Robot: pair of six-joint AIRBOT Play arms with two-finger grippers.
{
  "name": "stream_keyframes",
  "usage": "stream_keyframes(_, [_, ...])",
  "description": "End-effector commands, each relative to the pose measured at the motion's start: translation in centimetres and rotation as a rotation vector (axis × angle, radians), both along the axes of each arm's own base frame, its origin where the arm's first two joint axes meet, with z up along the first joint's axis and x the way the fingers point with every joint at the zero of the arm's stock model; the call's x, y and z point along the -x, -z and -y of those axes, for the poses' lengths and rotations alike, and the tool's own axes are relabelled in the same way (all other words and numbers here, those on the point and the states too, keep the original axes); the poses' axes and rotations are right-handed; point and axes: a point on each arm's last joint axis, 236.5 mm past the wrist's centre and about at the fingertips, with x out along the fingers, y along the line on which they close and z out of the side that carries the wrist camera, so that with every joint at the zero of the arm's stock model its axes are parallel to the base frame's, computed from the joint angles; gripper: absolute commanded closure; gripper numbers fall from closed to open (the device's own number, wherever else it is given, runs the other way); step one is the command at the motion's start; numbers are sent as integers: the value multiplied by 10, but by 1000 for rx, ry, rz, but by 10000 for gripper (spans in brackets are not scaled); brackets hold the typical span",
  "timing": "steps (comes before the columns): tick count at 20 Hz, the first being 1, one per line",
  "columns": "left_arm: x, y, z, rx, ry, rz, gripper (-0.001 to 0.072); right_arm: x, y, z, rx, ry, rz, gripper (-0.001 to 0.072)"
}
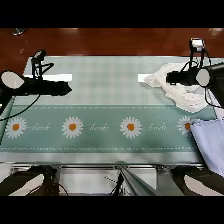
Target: Fold the shirts.
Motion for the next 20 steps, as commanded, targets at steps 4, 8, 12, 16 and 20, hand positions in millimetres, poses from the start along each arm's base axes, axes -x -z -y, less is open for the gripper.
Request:
stream_keyframes(4, [-34, 1, -11, 7, -97, 89, 7, -57, 21, 67, 49, 151, 90, 93])
stream_keyframes(8, [-39, 9, -12, 3, -108, 86, 7, -67, 83, 104, -146, 333, -40, 93])
stream_keyframes(12, [-35, 28, -8, -1, -90, 28, 8, -65, 133, 98, -211, 303, -217, 95])
stream_keyframes(16, [-16, 44, -9, -9, -54, -75, 7, -48, 154, 73, -273, 247, -370, 588])
stream_keyframes(20, [20, 33, -58, -27, -42, -240, 7, -76, 75, 38, -391, 103, -266, 686])
